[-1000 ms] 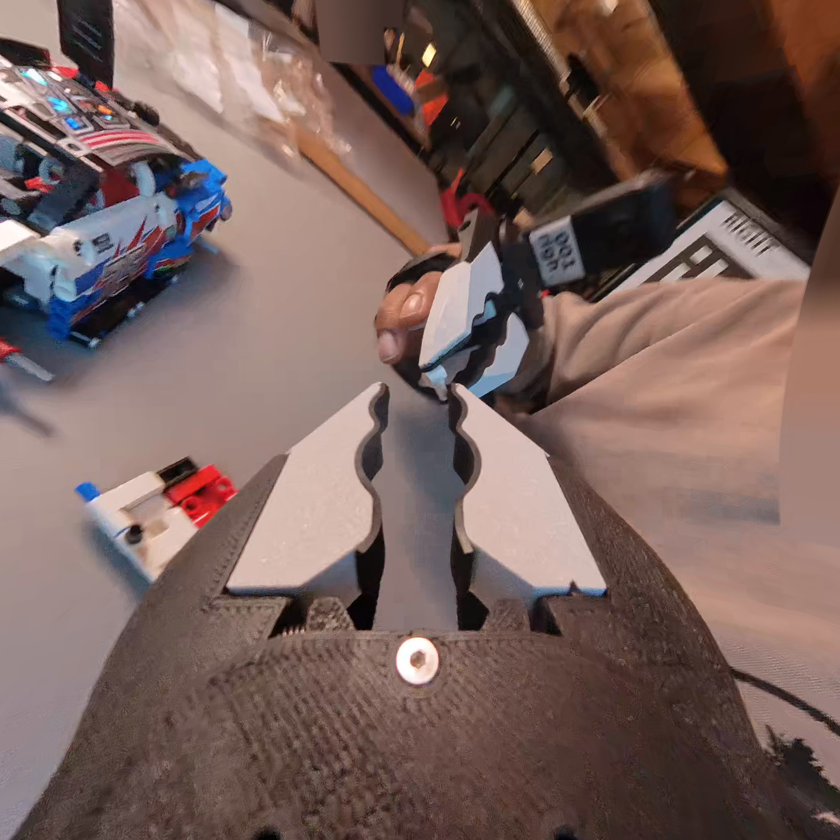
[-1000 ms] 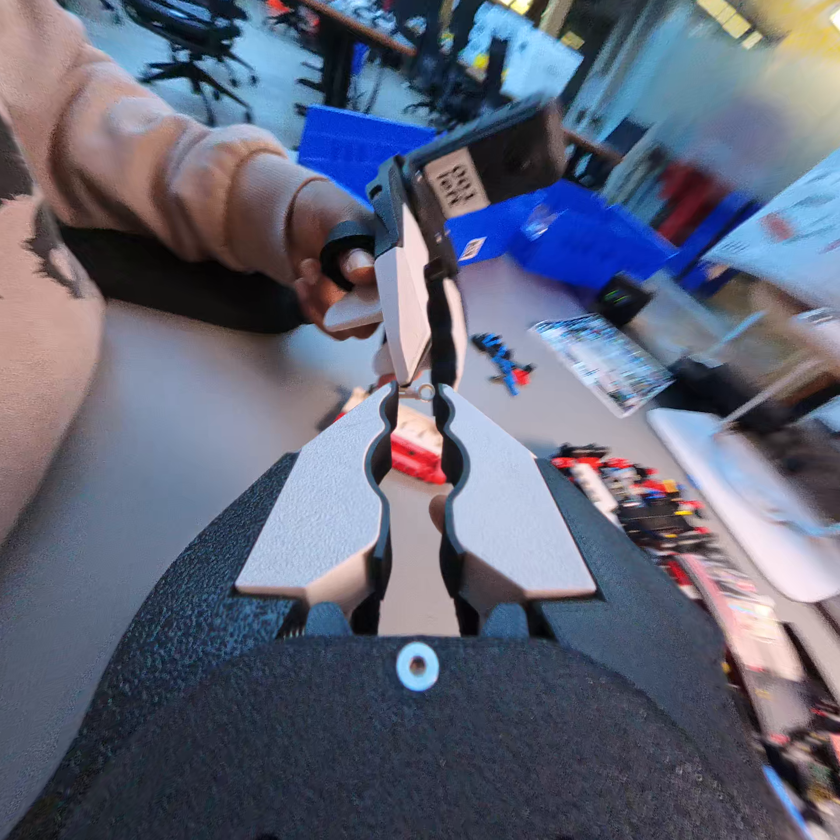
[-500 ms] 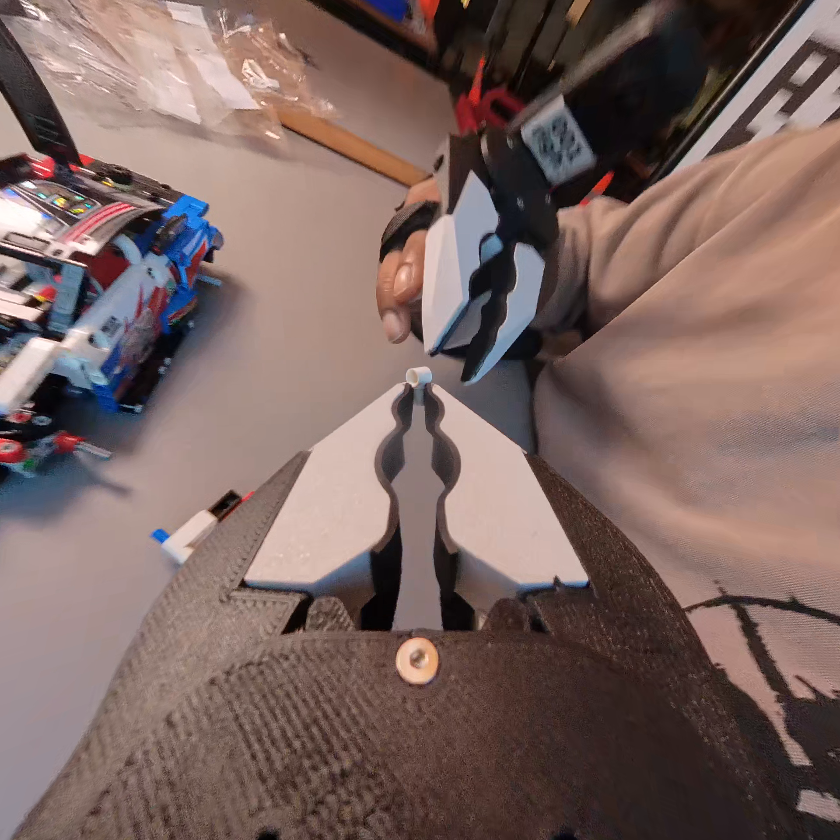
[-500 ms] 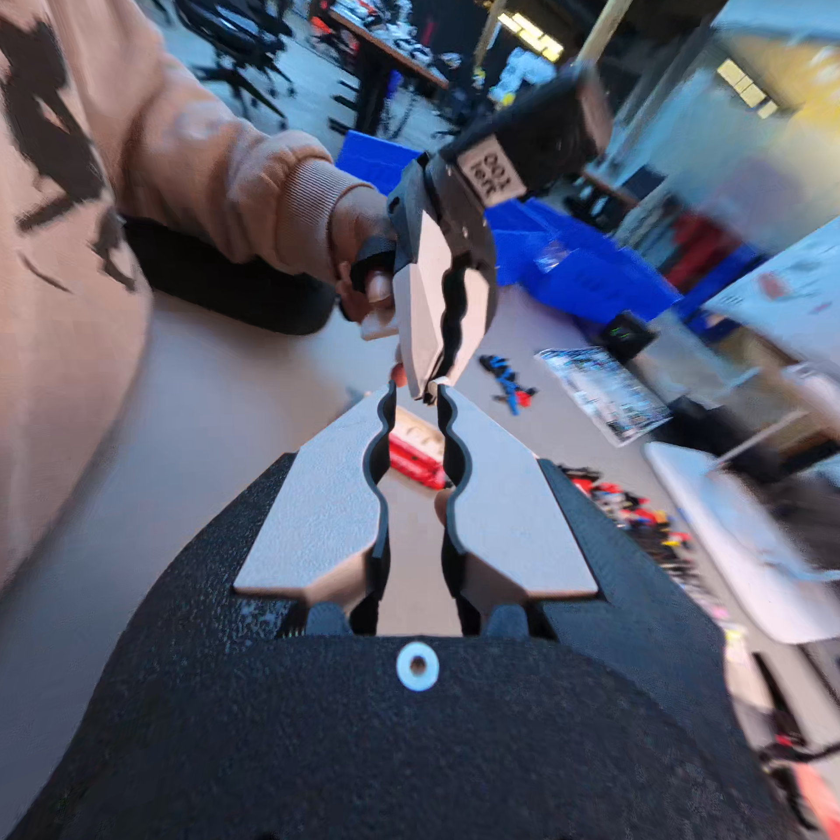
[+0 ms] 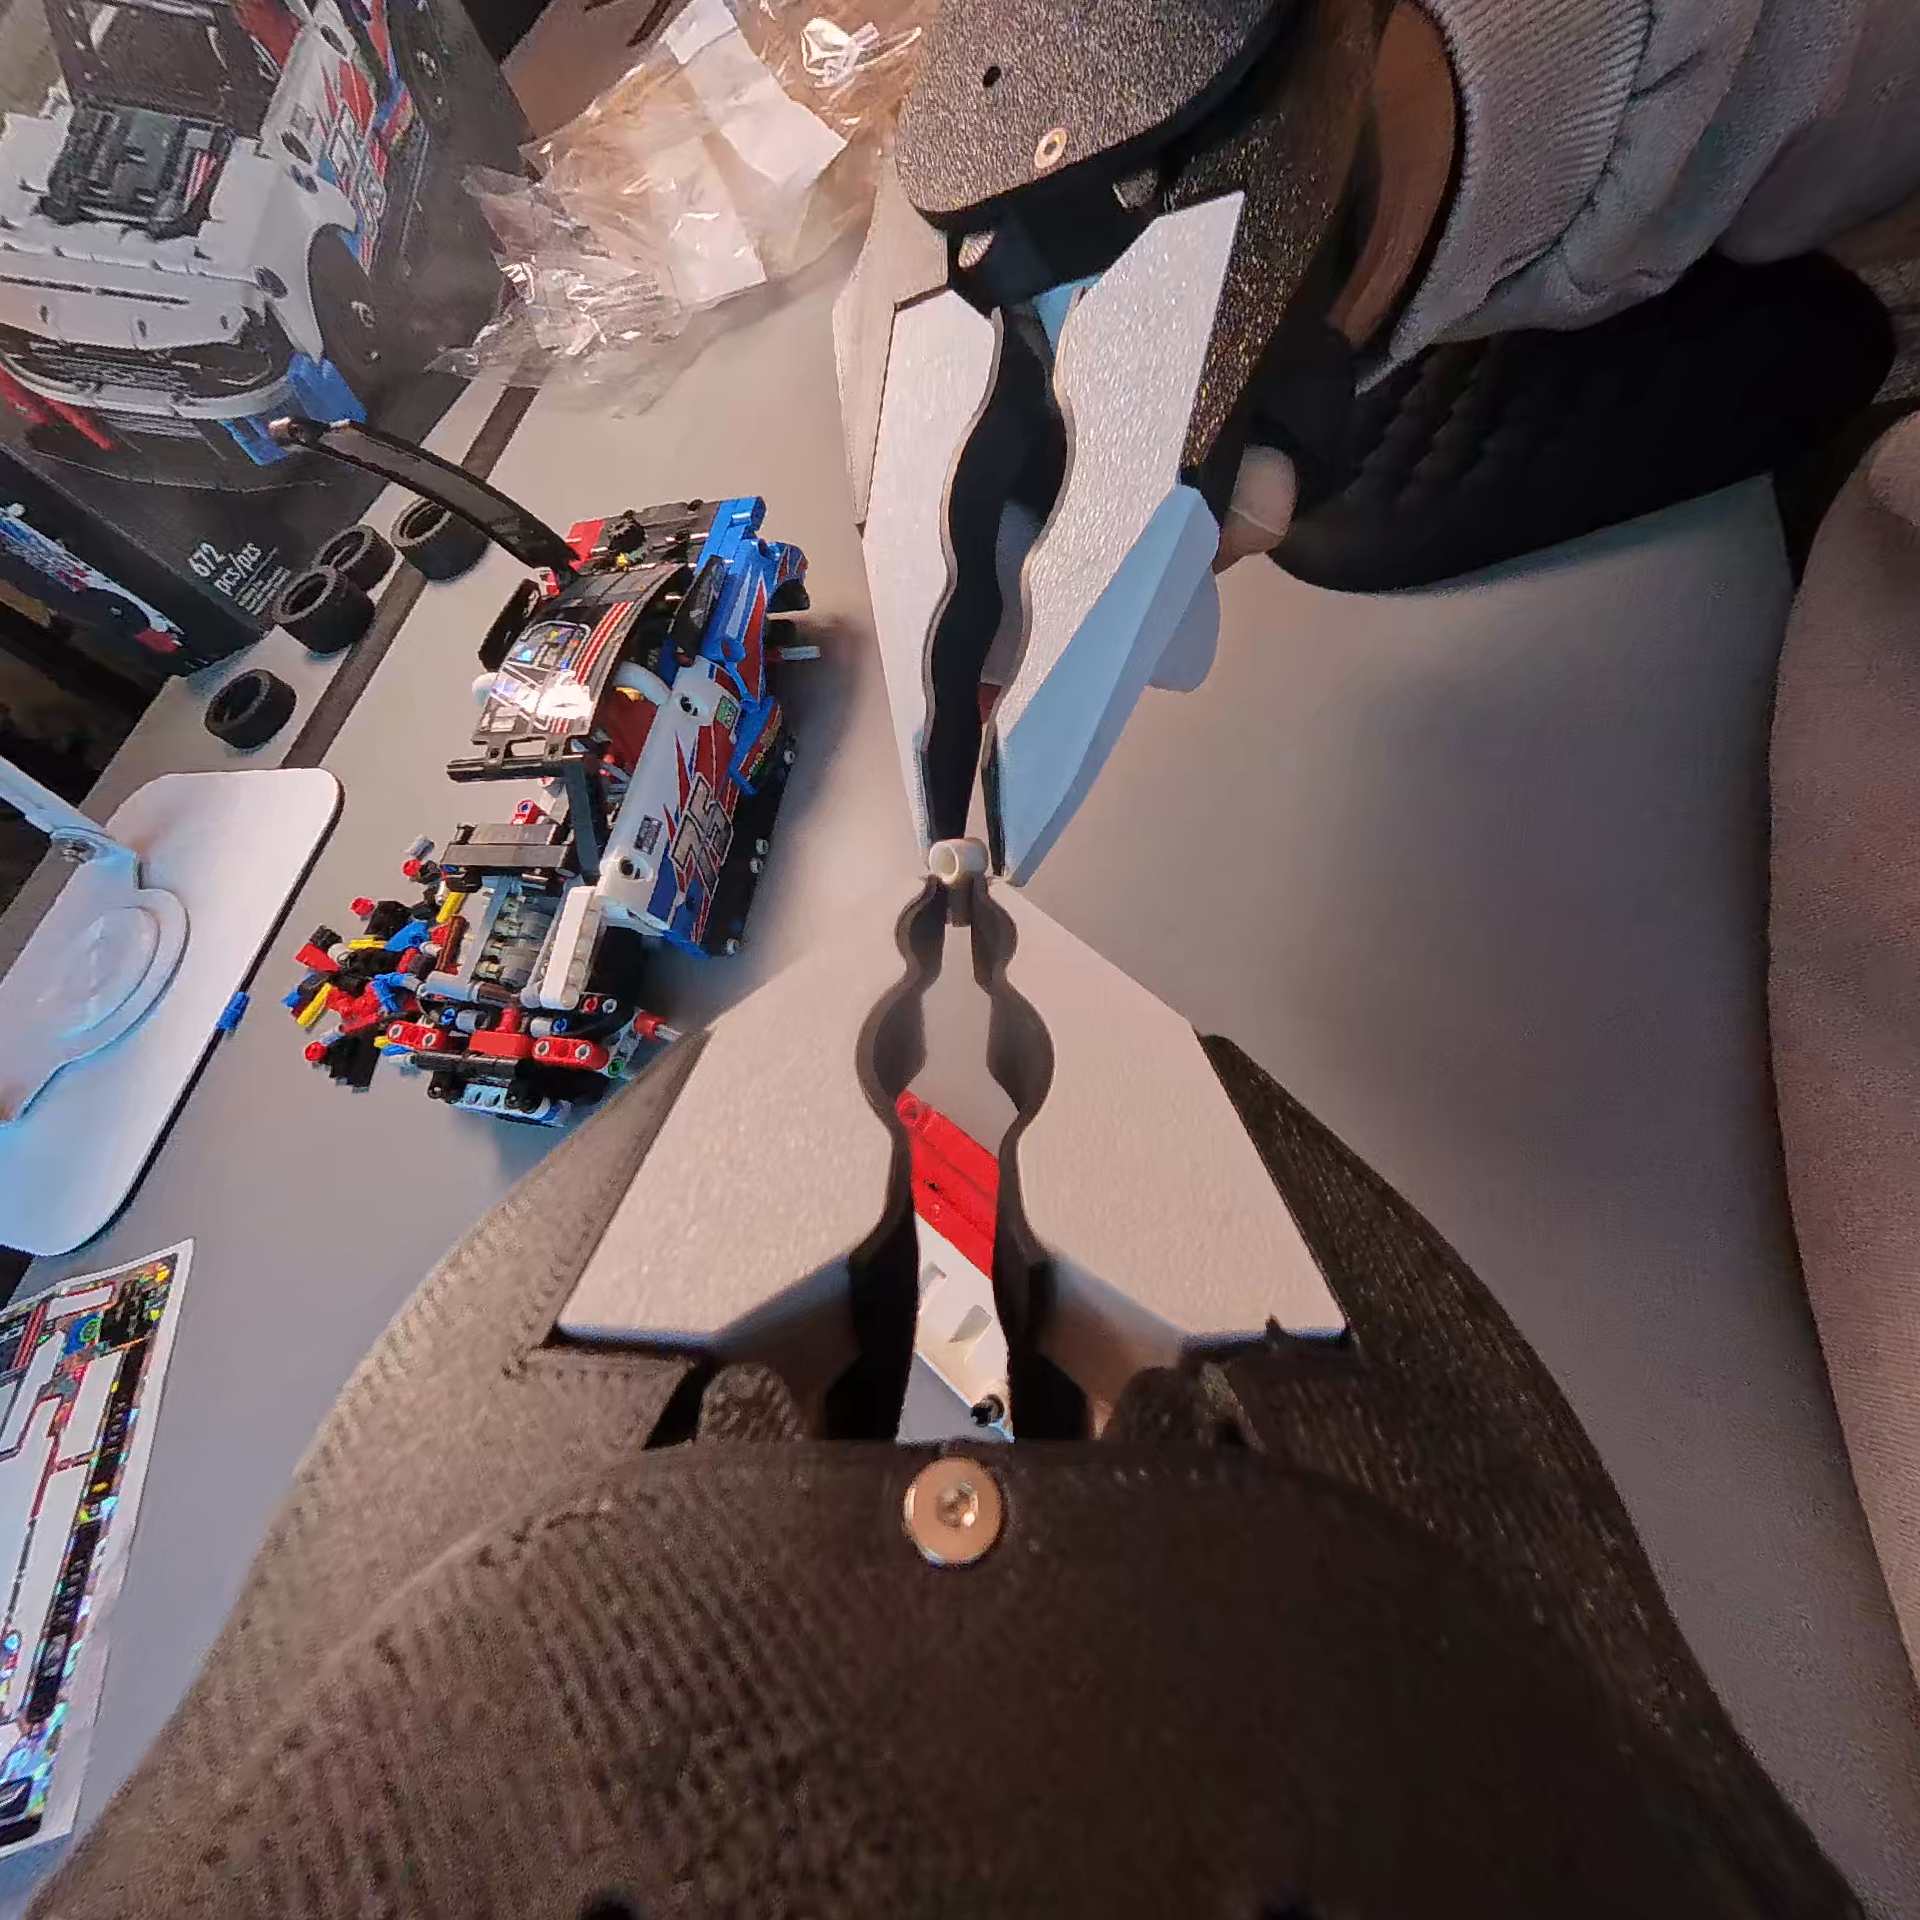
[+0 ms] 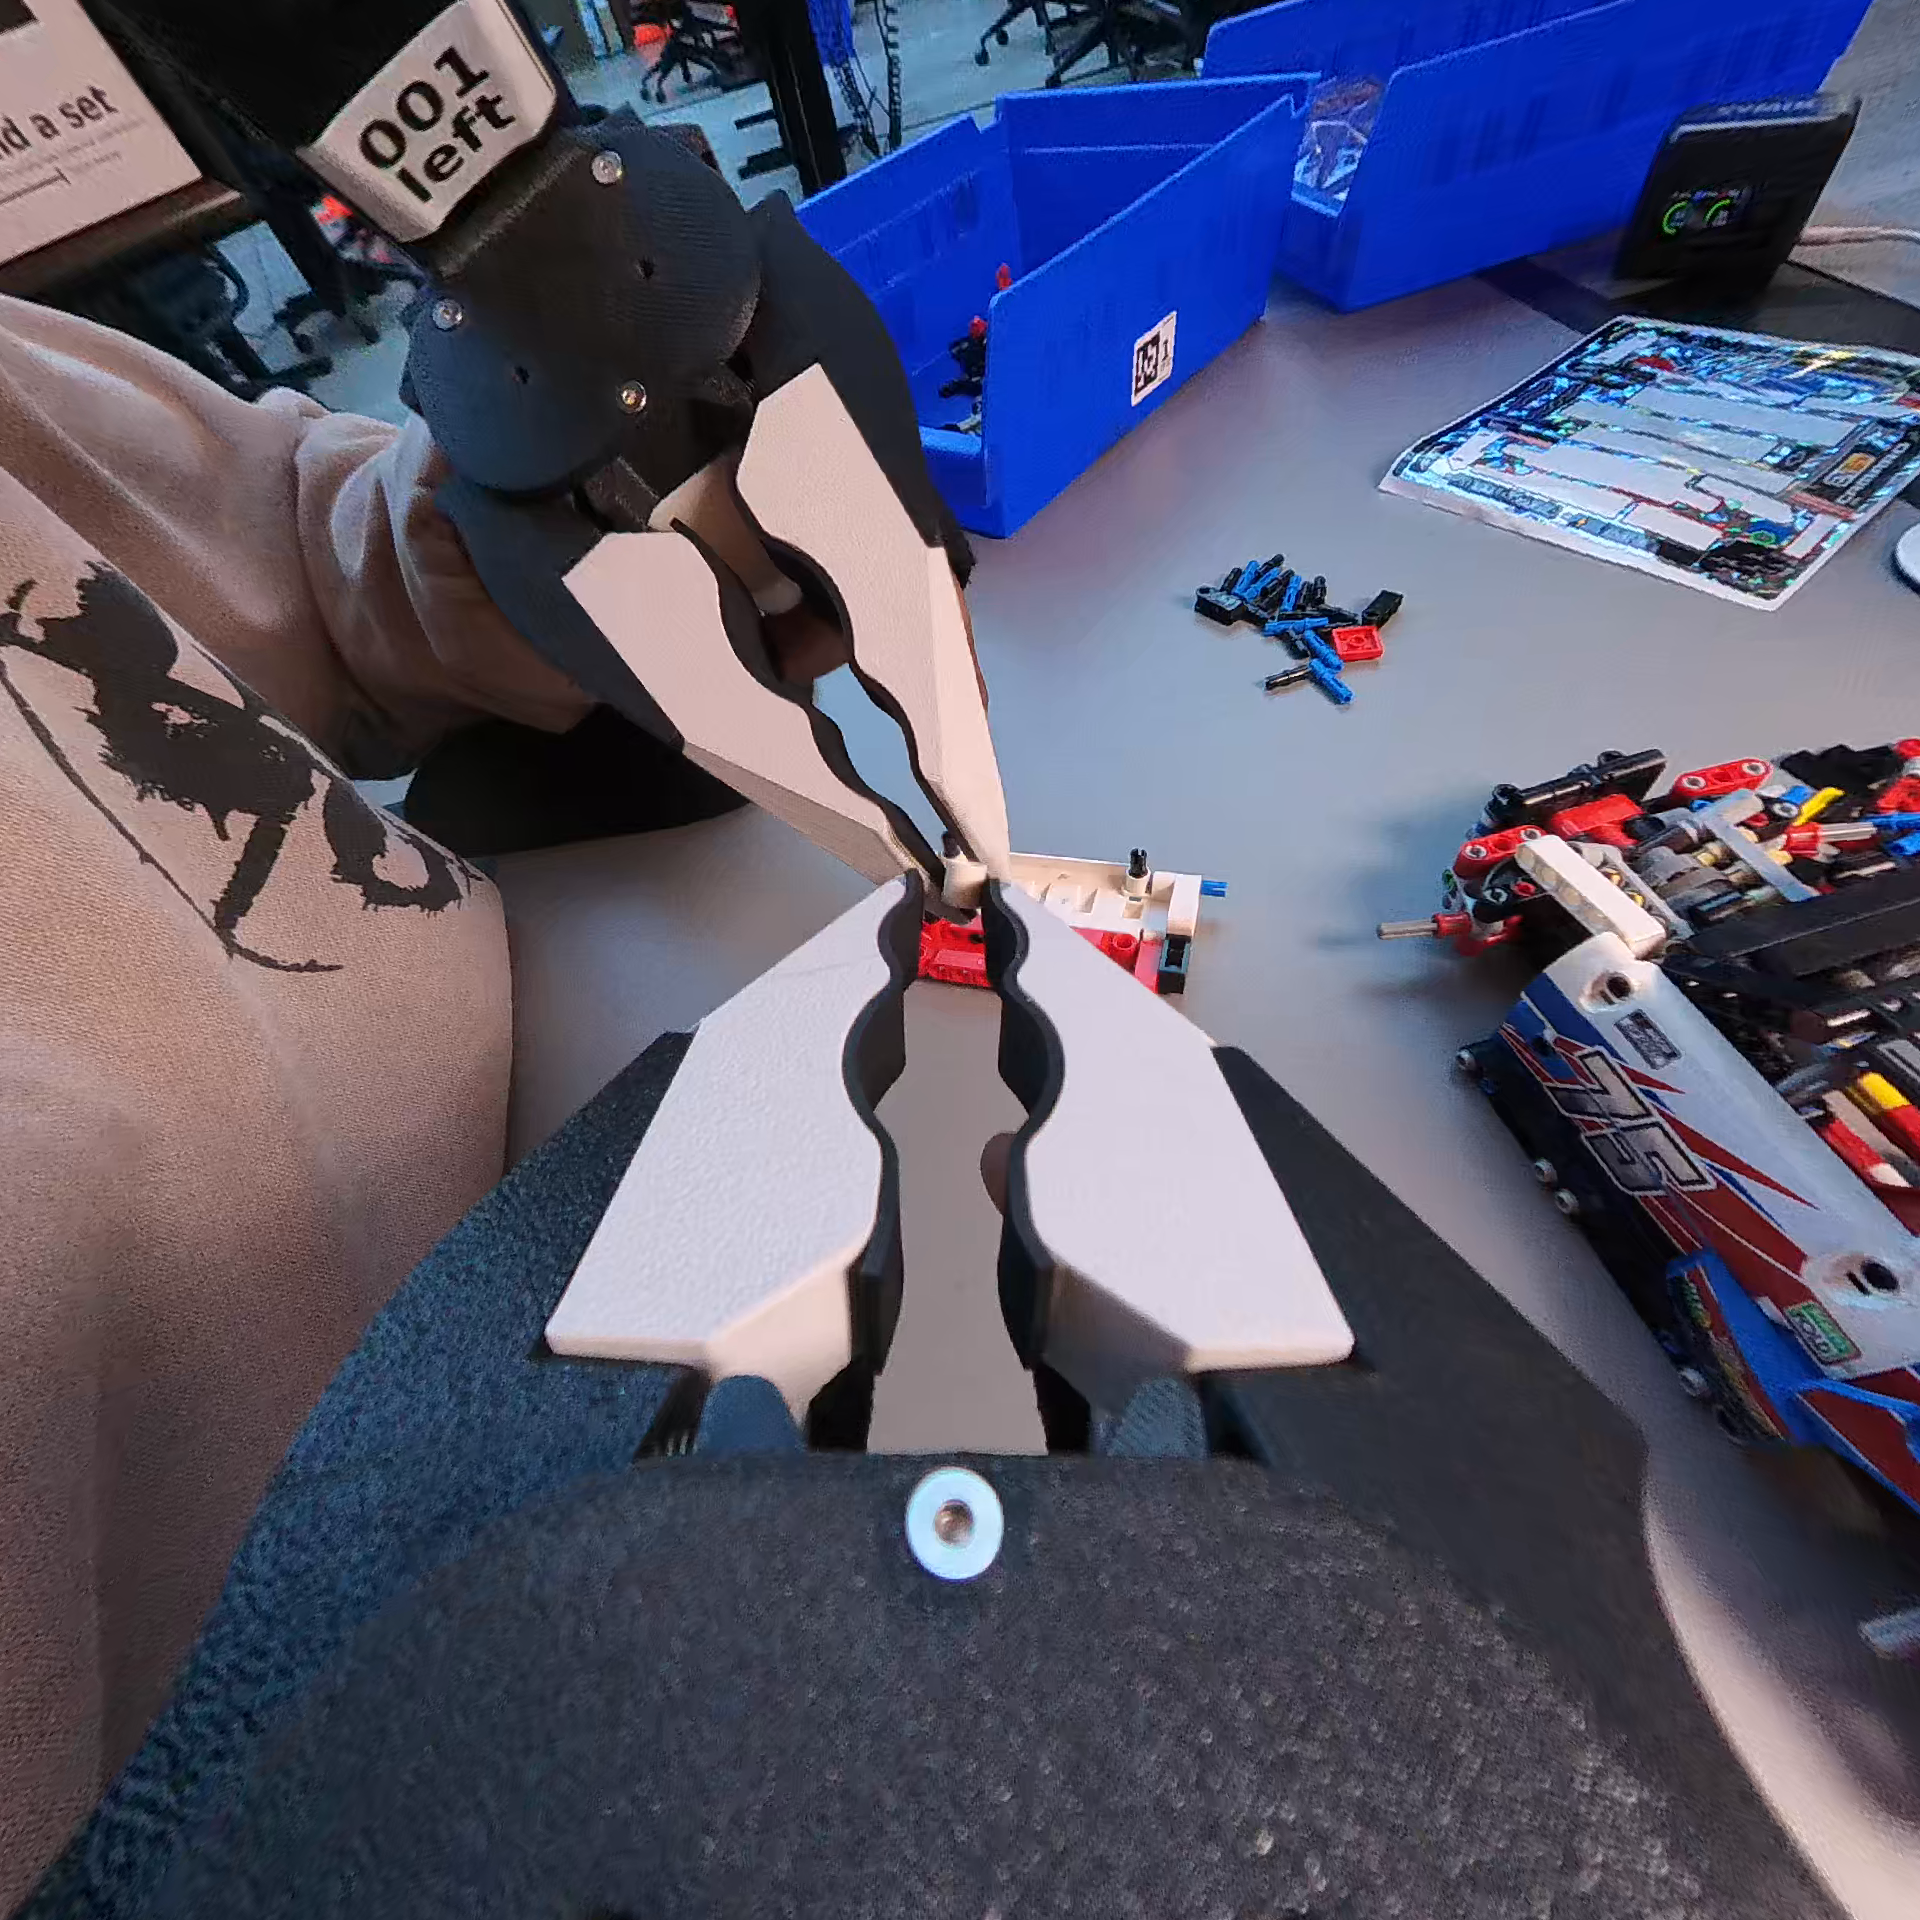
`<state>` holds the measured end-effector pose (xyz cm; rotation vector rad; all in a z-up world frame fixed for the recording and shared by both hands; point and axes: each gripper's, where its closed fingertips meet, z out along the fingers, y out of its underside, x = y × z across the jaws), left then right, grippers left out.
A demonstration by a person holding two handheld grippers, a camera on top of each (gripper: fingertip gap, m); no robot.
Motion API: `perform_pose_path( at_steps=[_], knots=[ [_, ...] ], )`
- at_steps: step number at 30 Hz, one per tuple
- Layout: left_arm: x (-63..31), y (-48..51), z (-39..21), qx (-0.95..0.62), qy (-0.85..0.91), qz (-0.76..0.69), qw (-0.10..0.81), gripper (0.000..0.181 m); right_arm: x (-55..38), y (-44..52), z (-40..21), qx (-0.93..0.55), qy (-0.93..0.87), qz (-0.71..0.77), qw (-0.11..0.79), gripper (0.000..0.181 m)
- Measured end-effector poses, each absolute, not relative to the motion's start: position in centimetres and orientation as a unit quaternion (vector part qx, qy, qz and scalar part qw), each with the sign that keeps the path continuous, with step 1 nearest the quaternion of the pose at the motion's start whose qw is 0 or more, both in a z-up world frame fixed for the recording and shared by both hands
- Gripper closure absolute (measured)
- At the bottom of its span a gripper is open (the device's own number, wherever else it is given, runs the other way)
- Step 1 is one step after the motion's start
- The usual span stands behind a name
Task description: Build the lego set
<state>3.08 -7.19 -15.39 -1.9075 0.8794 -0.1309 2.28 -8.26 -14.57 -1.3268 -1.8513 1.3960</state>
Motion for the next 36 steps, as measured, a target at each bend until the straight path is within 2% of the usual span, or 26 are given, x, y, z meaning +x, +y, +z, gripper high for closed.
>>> perform_pose_path(
  at_steps=[1, 19, 27, 32, 36],
  knots=[
    [3.0, -7.2, -15.6, -0.787, 0.367, -0.045, 0.493, 0.179, 2.3, -8.2, -14.7, -0.485, -0.677, 0.504, 0.231, 0.174],
    [2.0, -7.1, -18.4, -0.792, 0.412, 0.072, 0.445, 0.179, 1.4, -8.1, -17.5, -0.516, -0.661, 0.519, 0.166, 0.177],
    [2.5, -7.6, -20.3, -0.804, 0.421, 0.005, 0.42, 0.179, 1.7, -8.4, -19.2, -0.469, -0.718, 0.476, 0.194, 0.178],
    [2.8, -7.6, -19.5, -0.814, 0.352, -0.131, 0.443, 0.174, 1.8, -8.2, -18.6, -0.459, -0.701, 0.513, 0.185, 0.178],
    [2.9, -7.7, -19.3, -0.809, 0.358, -0.144, 0.443, 0.179, 2.0, -8.4, -18.3, -0.447, -0.704, 0.52, 0.185, 0.178]
  ],
)
